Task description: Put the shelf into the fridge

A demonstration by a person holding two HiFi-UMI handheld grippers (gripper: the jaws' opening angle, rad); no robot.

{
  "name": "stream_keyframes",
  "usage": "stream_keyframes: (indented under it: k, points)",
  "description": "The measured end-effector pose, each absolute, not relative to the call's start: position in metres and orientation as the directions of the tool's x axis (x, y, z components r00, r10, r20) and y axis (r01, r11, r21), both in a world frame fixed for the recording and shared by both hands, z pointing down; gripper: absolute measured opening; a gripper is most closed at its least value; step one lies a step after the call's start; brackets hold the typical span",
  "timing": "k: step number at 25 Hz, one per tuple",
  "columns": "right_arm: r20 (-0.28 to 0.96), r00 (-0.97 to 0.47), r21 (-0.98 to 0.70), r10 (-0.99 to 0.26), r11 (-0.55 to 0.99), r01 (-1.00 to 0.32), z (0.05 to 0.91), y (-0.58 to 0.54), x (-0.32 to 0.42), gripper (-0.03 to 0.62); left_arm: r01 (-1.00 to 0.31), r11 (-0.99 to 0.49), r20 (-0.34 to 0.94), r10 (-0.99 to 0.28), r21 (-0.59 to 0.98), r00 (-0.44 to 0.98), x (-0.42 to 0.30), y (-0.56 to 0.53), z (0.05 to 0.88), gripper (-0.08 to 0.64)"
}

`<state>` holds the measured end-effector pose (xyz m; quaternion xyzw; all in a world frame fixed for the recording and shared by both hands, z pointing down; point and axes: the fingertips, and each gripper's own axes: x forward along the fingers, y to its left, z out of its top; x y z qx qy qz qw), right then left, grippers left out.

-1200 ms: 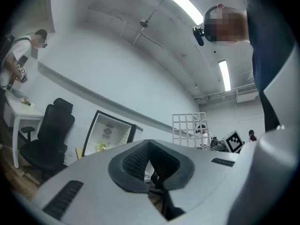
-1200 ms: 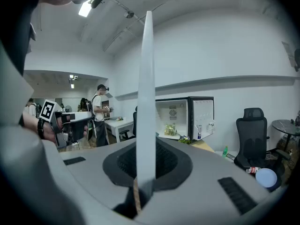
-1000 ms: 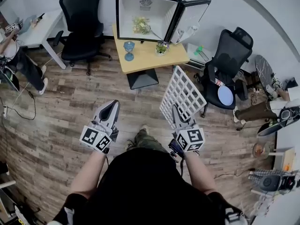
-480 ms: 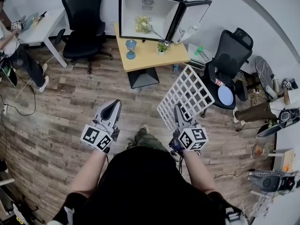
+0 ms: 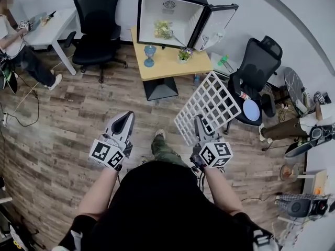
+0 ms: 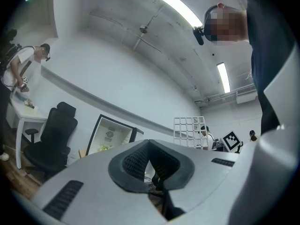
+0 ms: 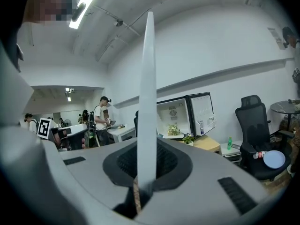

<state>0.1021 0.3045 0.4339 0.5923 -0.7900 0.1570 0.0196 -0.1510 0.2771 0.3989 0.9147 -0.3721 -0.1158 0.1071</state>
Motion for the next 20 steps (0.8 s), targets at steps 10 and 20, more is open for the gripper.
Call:
stream_keyframes:
  k: [10, 20]
  points:
    - [0.180, -0.338, -0.274, -0.924, 0.283, -0.919, 0.438, 0.257, 0.091, 0.046, -0.684, -0.677, -0.118, -0.729, 0.272, 0.674, -0.155, 0.247, 0.402, 0.020]
    - [0.197, -0.349, -0.295, -0.916, 0.284, -0.912, 0.444, 0.204, 0.090, 0.046, -0.702, -0.654, -0.097, -0.748, 0.281, 0.657, -0.158, 0.195, 0.407, 0.020]
